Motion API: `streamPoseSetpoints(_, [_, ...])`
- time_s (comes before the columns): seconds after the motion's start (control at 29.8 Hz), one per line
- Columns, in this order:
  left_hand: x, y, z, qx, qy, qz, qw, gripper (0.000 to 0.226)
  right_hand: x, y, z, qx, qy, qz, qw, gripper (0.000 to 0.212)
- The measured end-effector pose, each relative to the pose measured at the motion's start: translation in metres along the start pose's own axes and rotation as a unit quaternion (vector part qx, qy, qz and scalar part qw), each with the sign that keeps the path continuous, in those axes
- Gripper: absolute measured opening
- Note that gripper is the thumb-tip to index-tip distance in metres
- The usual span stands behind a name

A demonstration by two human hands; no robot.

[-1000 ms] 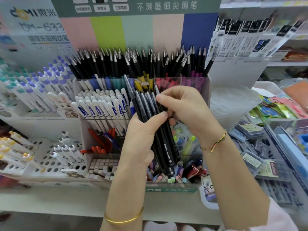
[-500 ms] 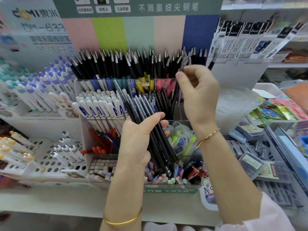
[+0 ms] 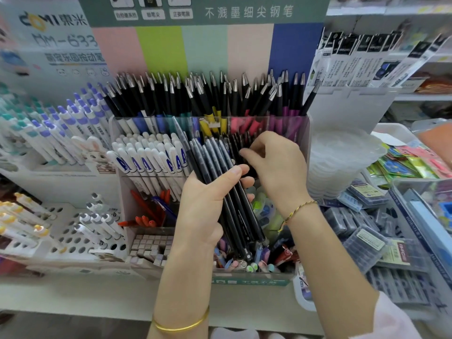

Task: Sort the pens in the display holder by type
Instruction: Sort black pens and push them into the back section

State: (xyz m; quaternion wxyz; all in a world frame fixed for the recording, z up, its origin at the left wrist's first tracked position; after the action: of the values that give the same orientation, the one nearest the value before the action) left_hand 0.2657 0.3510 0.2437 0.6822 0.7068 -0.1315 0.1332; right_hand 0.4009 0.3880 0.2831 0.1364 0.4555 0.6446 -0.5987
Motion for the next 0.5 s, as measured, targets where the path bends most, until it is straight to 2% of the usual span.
streamPoseSetpoints(0.07, [0.002, -0.001, 0.000, -0.001, -0.011, 0.001, 1.000, 0.027, -0.011, -0.007, 0.003, -0.013, -0.007, -0.099, 0.995, 0.023])
streamPoseSetpoints(0.17, [0.007, 0.000, -0.001, 0.001, -0.032, 0.016, 0.999, 0.031, -0.004, -0.017, 0.009, 0.011, -0.153, -0.234, 0.960, 0.038])
streamPoseSetpoints(0.23, [0.007, 0.001, -0.002, 0.009, -0.036, 0.014, 0.999, 0.033, 0.004, -0.021, 0.017, 0.026, -0.244, -0.264, 0.933, 0.031])
streamPoseSetpoints(0.27, [0.006, 0.000, -0.002, 0.012, -0.033, 0.011, 0.999, 0.032, 0.007, -0.021, 0.019, 0.028, -0.264, -0.266, 0.927, 0.023])
streamPoseSetpoints(0.34, [0.005, -0.001, -0.003, 0.011, -0.031, 0.013, 0.999, 0.030, 0.010, -0.018, 0.018, 0.048, -0.275, -0.303, 0.911, 0.016])
streamPoseSetpoints(0.4, [0.003, -0.001, -0.003, 0.008, -0.028, 0.014, 0.999, 0.025, 0.009, -0.011, 0.012, 0.082, -0.253, -0.370, 0.890, 0.015])
streamPoseSetpoints(0.5, [-0.006, -0.002, -0.004, 0.002, 0.002, 0.019, 1.000, 0.014, -0.010, -0.004, -0.003, 0.097, -0.145, -0.446, 0.878, 0.013])
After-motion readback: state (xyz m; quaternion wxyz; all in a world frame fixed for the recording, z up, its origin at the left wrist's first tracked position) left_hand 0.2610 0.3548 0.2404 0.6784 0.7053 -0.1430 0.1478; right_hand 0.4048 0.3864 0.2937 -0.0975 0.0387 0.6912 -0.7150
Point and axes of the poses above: each hand's wrist, its own z-axis away from the middle knuckle, its own x-axis out of the palm, y = z × x, the point moved 9 cm from there along -z, towards the middle knuckle, and after that the axes turned 11 degrees about x, right-handed, at the moved point
